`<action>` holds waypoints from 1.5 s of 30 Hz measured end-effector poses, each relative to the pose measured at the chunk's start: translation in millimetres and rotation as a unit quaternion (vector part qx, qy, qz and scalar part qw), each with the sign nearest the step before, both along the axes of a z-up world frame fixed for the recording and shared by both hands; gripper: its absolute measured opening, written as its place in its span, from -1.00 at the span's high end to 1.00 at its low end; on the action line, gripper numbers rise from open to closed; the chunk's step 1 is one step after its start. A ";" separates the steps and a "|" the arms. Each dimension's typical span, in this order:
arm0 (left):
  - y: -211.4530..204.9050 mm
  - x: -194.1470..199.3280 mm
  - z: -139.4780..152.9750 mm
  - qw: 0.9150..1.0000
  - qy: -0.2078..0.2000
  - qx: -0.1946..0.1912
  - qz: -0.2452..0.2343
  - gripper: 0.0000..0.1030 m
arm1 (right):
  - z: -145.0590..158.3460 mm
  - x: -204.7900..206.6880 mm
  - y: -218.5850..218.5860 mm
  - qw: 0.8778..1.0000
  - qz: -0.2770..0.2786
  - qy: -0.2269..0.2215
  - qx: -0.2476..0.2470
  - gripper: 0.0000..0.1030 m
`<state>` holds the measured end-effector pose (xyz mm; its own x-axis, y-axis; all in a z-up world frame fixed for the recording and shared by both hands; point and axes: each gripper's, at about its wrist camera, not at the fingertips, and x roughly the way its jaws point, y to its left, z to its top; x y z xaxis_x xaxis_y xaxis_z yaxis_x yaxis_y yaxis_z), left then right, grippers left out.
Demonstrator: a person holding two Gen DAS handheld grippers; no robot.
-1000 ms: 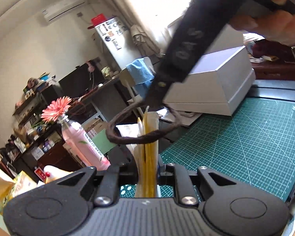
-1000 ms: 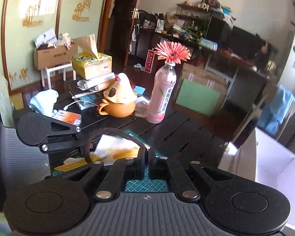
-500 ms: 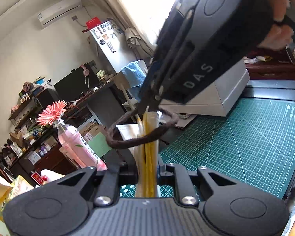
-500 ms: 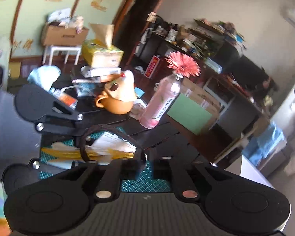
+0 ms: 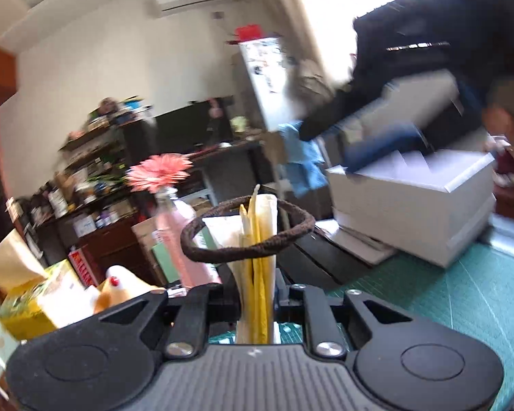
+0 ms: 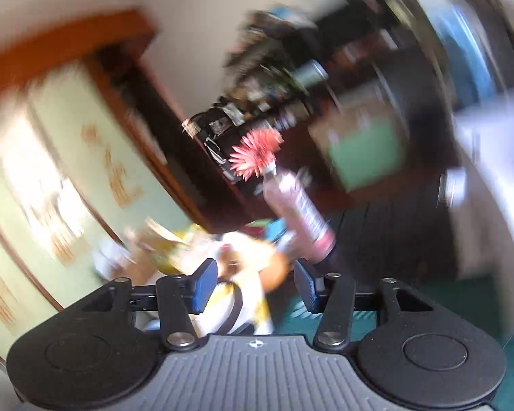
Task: Fold shopping bag
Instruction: 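Wrap the cord loop around the folded bag with the right gripper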
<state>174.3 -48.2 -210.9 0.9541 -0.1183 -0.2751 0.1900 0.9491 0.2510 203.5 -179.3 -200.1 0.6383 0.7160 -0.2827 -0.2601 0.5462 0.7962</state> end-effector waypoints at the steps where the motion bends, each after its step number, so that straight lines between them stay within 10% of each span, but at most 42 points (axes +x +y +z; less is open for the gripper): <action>1: 0.8 -0.5 2.1 1.000 -0.004 -0.004 0.005 0.70 | -10.1 3.3 0.3 0.998 0.004 0.036 0.052 0.04; 7: 3.7 -7.5 10.4 1.000 -0.016 -0.009 0.001 0.70 | -25.7 13.1 15.7 0.985 0.036 0.100 0.137 0.12; 12: 7.0 -8.8 14.5 1.000 -0.016 -0.018 -0.008 0.70 | -28.0 16.3 19.2 0.984 0.039 0.102 0.137 0.77; 16: 7.1 -10.0 15.8 0.999 -0.016 -0.029 -0.009 0.71 | -26.3 16.5 17.0 0.987 0.040 0.092 0.129 0.90; 23: 6.1 -7.0 26.6 0.999 -0.021 -0.045 -0.009 0.74 | 24.6 6.6 26.2 0.998 0.042 -0.038 -0.004 0.91; 28: 9.9 -9.6 29.3 0.998 -0.019 -0.053 -0.012 0.75 | 59.4 -4.9 56.0 0.965 0.071 -0.171 -0.186 0.91; 45: -11.9 -30.8 9.7 0.997 -0.048 0.038 -0.050 0.81 | 37.9 1.8 45.6 0.954 0.055 -0.147 -0.255 0.91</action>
